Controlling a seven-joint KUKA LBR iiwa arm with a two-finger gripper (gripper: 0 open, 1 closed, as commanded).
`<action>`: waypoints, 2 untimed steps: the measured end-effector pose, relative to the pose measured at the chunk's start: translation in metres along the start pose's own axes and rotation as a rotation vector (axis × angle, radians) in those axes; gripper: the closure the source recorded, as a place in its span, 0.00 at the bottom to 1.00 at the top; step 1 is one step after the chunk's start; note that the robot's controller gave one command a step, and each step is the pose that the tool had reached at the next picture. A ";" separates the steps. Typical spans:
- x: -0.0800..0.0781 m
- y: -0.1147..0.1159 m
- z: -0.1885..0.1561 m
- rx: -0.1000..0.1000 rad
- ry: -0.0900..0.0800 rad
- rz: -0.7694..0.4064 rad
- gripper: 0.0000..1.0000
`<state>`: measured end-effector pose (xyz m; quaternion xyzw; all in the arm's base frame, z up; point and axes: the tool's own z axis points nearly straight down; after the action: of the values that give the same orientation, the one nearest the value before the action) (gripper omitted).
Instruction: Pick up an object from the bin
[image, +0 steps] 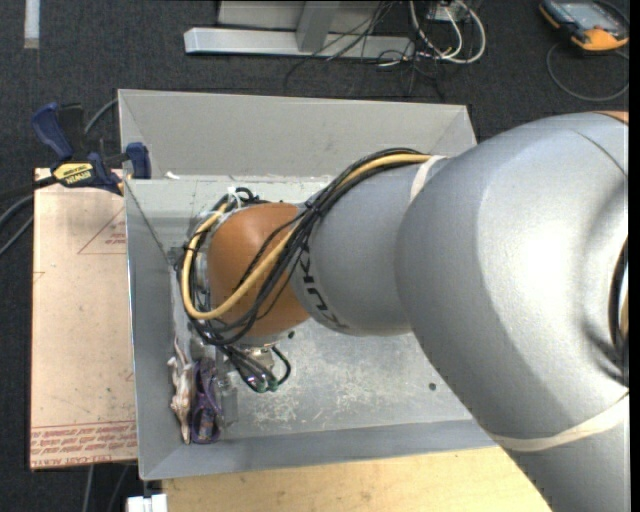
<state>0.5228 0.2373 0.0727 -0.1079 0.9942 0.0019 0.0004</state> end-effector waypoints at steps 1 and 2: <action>-0.024 0.008 -0.007 0.000 -0.007 -0.300 1.00; -0.024 0.008 -0.007 -0.001 -0.006 -0.300 1.00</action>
Offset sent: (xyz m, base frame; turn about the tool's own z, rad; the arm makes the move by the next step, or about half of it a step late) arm 0.0000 0.0000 0.0000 0.0000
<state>0.5447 0.2503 0.0802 -0.2551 0.9669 0.0025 0.0038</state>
